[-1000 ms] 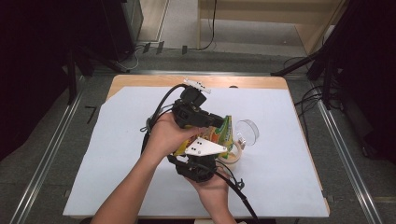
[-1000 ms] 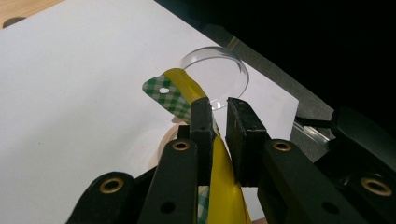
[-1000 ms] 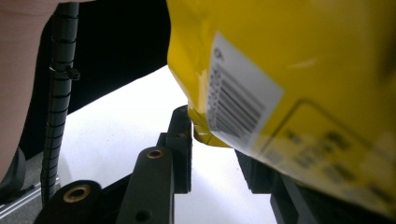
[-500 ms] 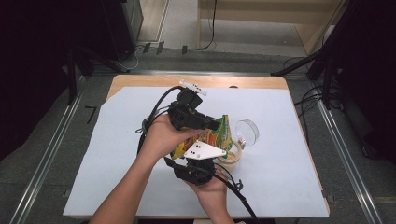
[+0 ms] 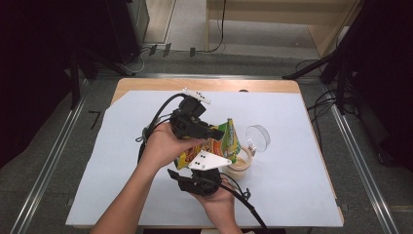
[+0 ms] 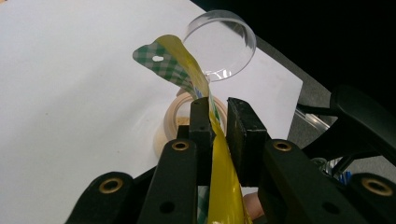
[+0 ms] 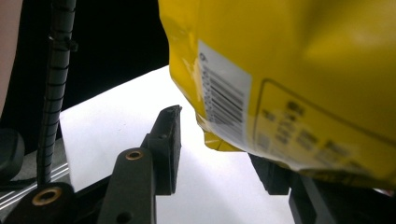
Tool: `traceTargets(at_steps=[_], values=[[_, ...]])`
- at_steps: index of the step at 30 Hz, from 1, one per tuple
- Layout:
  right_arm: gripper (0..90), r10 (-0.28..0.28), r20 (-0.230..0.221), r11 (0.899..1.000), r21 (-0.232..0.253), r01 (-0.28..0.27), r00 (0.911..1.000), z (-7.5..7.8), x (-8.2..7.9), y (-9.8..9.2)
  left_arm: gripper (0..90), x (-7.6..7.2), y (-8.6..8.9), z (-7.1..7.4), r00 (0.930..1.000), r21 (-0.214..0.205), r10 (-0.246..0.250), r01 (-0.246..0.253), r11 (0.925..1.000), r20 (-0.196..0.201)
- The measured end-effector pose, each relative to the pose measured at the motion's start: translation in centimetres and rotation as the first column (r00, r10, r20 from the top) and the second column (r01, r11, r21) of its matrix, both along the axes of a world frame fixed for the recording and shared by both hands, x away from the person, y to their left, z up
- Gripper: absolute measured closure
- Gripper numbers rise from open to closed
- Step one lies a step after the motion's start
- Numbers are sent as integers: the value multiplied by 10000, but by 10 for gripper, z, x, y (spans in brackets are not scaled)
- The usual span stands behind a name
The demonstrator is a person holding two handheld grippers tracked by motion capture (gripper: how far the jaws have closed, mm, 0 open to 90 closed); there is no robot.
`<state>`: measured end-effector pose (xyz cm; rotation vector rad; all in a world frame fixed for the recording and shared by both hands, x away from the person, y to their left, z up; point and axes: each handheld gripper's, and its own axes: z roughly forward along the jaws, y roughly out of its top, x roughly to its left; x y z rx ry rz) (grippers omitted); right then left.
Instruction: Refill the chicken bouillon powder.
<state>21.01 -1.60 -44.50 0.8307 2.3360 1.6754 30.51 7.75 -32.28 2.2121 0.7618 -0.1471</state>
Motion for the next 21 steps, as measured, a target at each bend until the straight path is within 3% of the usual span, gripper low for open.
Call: traceTargets(at_steps=[9, 14, 21], values=[[562, 206, -122, 9997, -95, -208, 9997, -7, 1, 1, 830, 2, 6, -3, 9999, 173, -133, 134, 9998, -70], [559, 257, -147, 9994, -243, -260, 9996, -13, 2, 1, 848, 1, 14, -6, 9997, 508, -252, 254, 9984, -55], [502, 221, -216, 9987, -448, -231, 9995, -18, 3, 3, 850, 4, 23, -11, 9993, 446, -325, 332, 9985, -168]])
